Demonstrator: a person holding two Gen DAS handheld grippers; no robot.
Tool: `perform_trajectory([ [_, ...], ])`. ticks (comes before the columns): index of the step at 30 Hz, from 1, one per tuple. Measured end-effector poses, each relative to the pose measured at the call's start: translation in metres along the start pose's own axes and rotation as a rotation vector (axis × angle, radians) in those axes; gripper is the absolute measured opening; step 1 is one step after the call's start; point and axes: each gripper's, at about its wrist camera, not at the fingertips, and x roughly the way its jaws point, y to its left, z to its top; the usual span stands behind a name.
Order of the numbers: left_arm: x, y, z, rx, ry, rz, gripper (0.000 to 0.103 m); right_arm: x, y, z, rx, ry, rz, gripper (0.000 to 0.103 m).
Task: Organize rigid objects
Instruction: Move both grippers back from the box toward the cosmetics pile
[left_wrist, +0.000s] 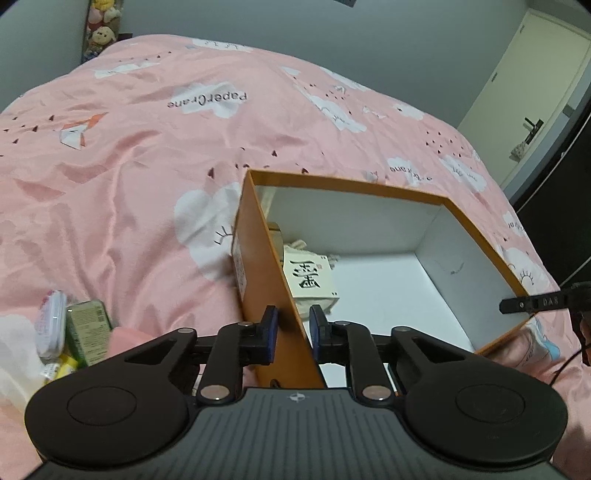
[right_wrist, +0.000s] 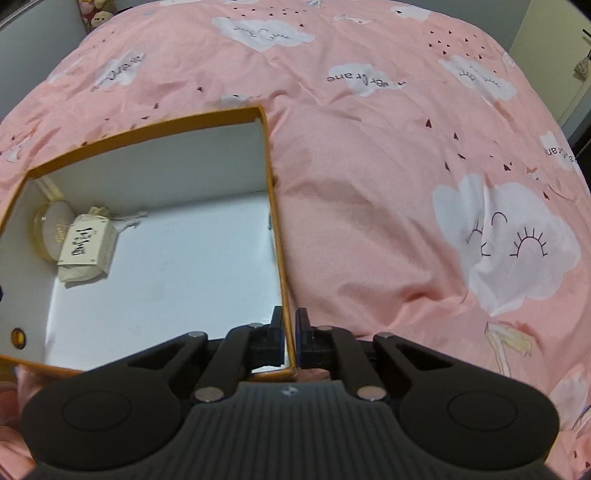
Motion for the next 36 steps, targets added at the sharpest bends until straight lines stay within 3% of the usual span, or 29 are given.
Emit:
perform_trajectory([
  [7,-0.022,0.007,-0.007,0.009,-0.01,-0.036,0.011,-0.016,0.021,-0.014,-0.05,-0.018,-0.032,0.003],
  [12,-0.022,0.019,-0.013,-0.045,0.018,-0.097,0.01,-0.011,0.02,-0.014,-0.037,-0.02,-0.05,0.003],
  [19,-0.064,0.041,-0.02,-0.057,-0.05,-0.119,0.02,-0.052,0.053,-0.026,-0.14,-0.238,-0.143,0.018],
  [21,-0.075,0.048,-0.024,-0.05,-0.064,-0.112,0.024,-0.066,0.066,-0.034,-0.165,-0.301,-0.106,0.018],
  [23,-0.085,0.055,-0.027,-0.047,-0.074,-0.095,0.026,-0.079,0.08,-0.044,-0.181,-0.359,-0.048,0.027],
  [24,-0.09,0.06,-0.029,-0.046,-0.073,-0.083,0.027,-0.086,0.088,-0.05,-0.186,-0.398,-0.012,0.038],
  [27,-0.101,0.075,-0.033,-0.053,-0.062,-0.047,0.027,-0.103,0.111,-0.063,-0.208,-0.473,0.116,0.044],
  [32,-0.109,0.095,-0.045,-0.062,-0.012,0.006,0.027,-0.107,0.166,-0.083,-0.351,-0.453,0.28,0.048],
  [36,-0.105,0.099,-0.06,-0.066,0.058,0.026,0.029,-0.09,0.209,-0.097,-0.466,-0.361,0.4,0.046],
])
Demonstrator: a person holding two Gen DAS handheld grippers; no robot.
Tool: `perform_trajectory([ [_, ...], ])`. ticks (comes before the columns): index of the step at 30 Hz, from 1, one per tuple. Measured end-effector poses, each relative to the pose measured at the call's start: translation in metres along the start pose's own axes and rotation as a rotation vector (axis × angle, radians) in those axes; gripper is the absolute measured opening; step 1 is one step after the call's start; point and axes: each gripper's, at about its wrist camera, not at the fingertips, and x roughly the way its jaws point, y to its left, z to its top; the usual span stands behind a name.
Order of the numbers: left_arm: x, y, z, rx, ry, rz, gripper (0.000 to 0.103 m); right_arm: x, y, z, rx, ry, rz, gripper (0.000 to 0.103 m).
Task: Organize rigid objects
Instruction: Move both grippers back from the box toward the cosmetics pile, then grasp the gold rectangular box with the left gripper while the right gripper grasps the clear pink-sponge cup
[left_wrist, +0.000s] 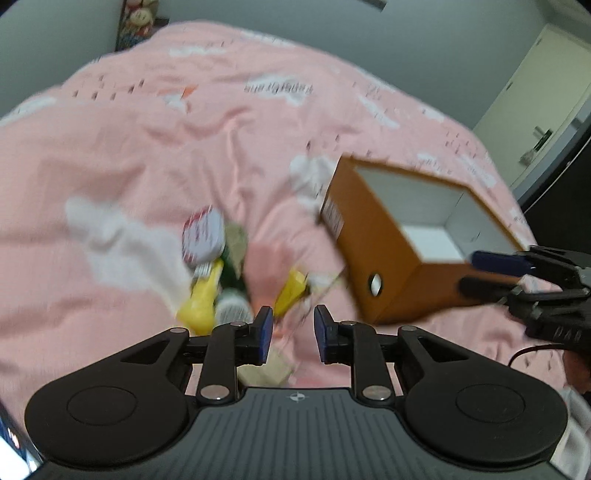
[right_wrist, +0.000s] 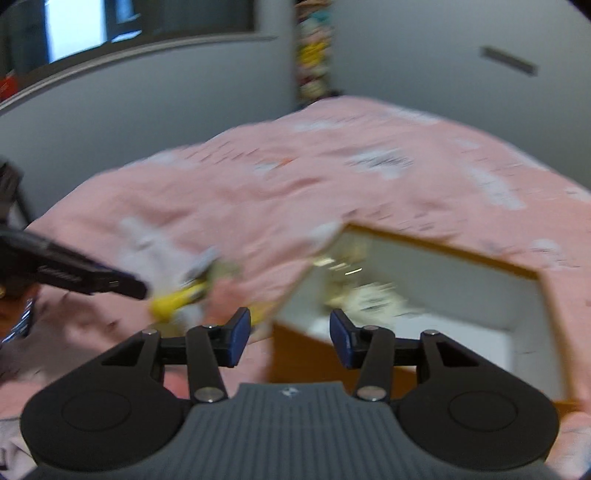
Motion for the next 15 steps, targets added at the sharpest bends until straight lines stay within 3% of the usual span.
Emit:
perform_trajectory([
  [3,0.007,0.007,-0.011,-0.052,0.045,0.003,0.041,0.029,0.03,-0.006,-0.048,0.096,0.114,0.046],
  [7,0.015,0.018,-0.022,-0.117,0.105,0.028,0.05,0.067,0.056,-0.013,-0.07,0.247,0.243,0.047],
  [15,0.023,0.031,-0.025,-0.202,0.123,0.034,0.06,0.124,0.073,-0.02,-0.047,0.453,0.32,0.05],
])
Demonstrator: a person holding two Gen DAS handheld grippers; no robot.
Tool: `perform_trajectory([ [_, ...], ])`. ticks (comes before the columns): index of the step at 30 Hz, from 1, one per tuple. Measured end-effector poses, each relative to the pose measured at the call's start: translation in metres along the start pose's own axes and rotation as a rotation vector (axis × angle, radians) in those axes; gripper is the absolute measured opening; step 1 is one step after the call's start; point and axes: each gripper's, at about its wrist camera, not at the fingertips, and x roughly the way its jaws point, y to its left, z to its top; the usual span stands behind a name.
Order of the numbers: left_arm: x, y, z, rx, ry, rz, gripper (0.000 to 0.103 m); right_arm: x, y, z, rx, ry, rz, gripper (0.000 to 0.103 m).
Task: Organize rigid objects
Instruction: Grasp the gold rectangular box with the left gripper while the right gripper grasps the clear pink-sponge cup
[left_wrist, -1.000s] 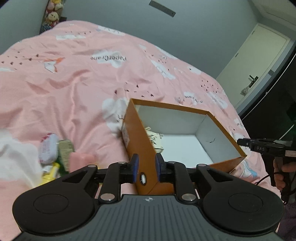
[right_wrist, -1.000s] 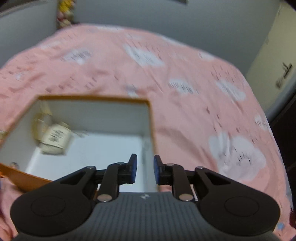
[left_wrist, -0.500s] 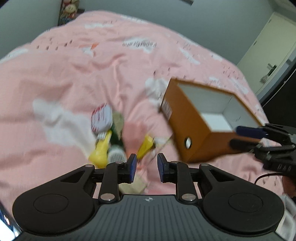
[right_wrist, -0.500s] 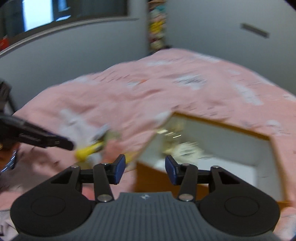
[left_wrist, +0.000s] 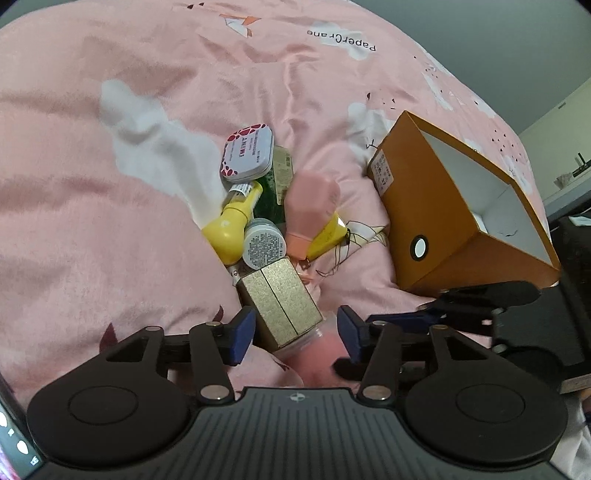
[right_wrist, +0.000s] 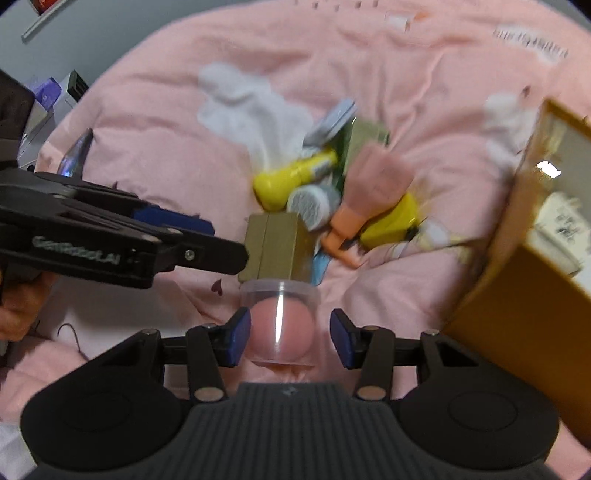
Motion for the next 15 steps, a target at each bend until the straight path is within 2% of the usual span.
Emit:
perform_trajectory([
  [3,0.004,0.0,0.001,0.001,0.01,0.008,0.06,0.014,0.003,0.005,-0.001,0.041,0.032,0.061],
  [4,0.006,-0.001,0.002,-0.001,0.014,0.01,0.06,0.02,0.004,0.007,0.0,0.058,0.037,0.062],
  [9,0.013,-0.002,0.004,-0.005,0.025,0.011,0.066,0.042,0.001,0.011,0.028,0.114,0.048,0.059],
  [15,0.022,-0.009,0.005,-0.043,0.021,0.034,0.079,0.034,-0.002,0.005,0.043,0.073,0.047,0.059],
])
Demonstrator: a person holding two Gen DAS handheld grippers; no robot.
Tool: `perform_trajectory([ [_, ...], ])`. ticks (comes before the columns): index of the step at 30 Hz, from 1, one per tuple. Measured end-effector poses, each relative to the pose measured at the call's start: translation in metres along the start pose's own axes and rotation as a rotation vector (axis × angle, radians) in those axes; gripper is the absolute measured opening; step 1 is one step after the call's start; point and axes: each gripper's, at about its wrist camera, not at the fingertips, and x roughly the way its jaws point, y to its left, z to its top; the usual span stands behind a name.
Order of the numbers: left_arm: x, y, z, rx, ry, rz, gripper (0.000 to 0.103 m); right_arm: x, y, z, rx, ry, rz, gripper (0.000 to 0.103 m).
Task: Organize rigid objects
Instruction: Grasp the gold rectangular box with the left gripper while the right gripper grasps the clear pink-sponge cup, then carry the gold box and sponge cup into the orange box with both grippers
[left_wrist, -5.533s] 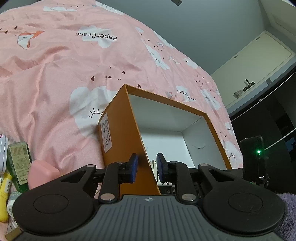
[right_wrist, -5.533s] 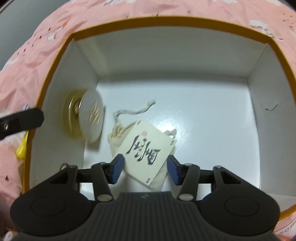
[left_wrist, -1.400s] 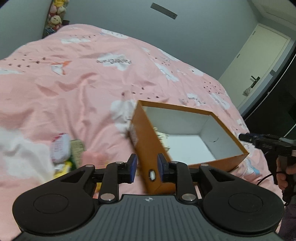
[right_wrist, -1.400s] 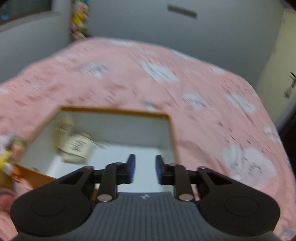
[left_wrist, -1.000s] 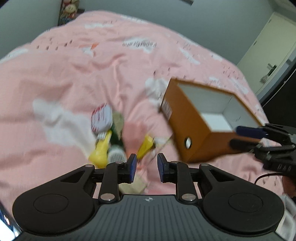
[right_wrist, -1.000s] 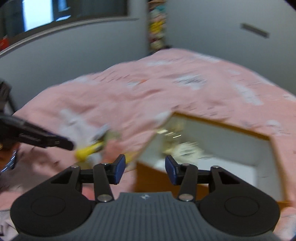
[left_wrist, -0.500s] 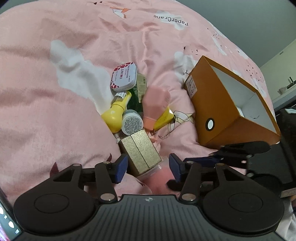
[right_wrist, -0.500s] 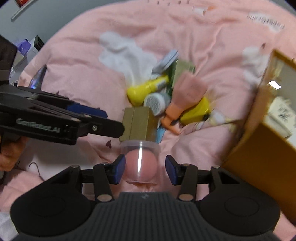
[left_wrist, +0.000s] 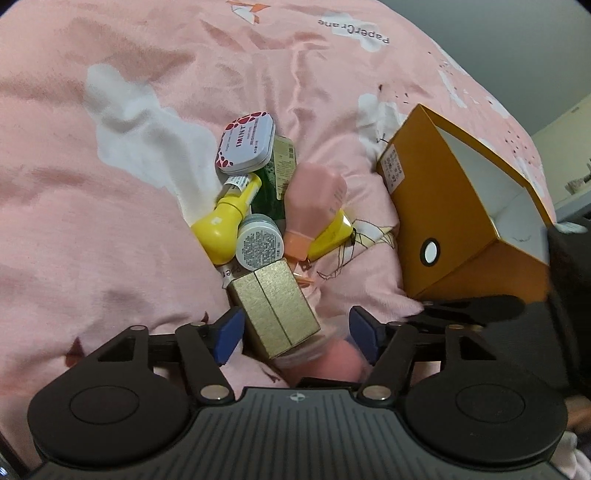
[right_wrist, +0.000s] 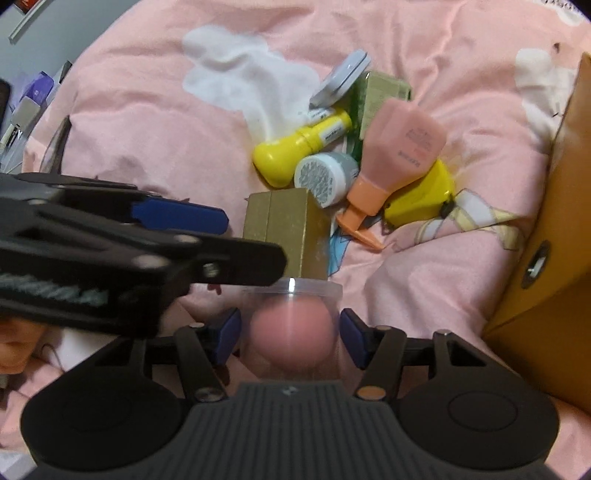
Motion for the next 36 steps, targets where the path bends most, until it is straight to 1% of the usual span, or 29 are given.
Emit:
perform_trajectory([
  [3,0.006,-0.006,0.001,-0.008,-0.01,0.028,0.082,-0.015,-0.001,-0.005,-0.015,-0.035,-0.048,0.059],
  [5,0.014,-0.01,0.003,-0.005,0.001,0.055,0.082,-0.022,-0.003,-0.008,-0.023,-0.053,-0.09,0.059],
  [8,0.024,-0.013,0.004,-0.004,0.011,0.07,0.083,-0.025,-0.009,-0.011,-0.013,-0.064,-0.108,0.059],
  [9,0.028,-0.013,0.005,-0.004,0.01,0.08,0.082,-0.024,-0.012,-0.012,-0.004,-0.064,-0.105,0.059],
  [10,0.031,-0.014,0.004,-0.001,0.006,0.095,0.076,-0.022,-0.013,-0.011,0.001,-0.063,-0.106,0.059],
  [12,0.037,-0.014,0.005,0.007,0.0,0.128,0.069,-0.019,-0.013,-0.011,0.006,-0.064,-0.103,0.059],
  [14,0.041,-0.011,0.005,0.005,-0.001,0.14,0.066,-0.019,-0.014,-0.01,0.009,-0.066,-0.098,0.059],
  [20,0.044,-0.011,0.004,0.028,-0.019,0.133,0.063,-0.012,-0.014,-0.005,0.013,-0.065,-0.082,0.059],
  [23,0.04,-0.01,0.002,0.032,-0.03,0.117,0.062,-0.012,-0.013,-0.006,0.014,-0.07,-0.074,0.059],
  [26,0.031,-0.011,-0.001,0.036,-0.055,0.103,0.059,-0.017,-0.011,-0.01,0.014,-0.089,-0.062,0.059],
  [29,0.018,-0.012,-0.008,0.035,-0.105,0.087,0.056,-0.028,-0.008,-0.016,0.009,-0.124,-0.055,0.059],
  [32,0.005,-0.016,-0.014,0.049,-0.148,0.071,0.055,-0.042,-0.006,-0.024,0.005,-0.169,-0.077,0.059],
  [36,-0.014,-0.021,-0.017,0.05,-0.214,0.035,0.054,-0.067,-0.006,-0.033,0.01,-0.262,-0.054,0.059],
])
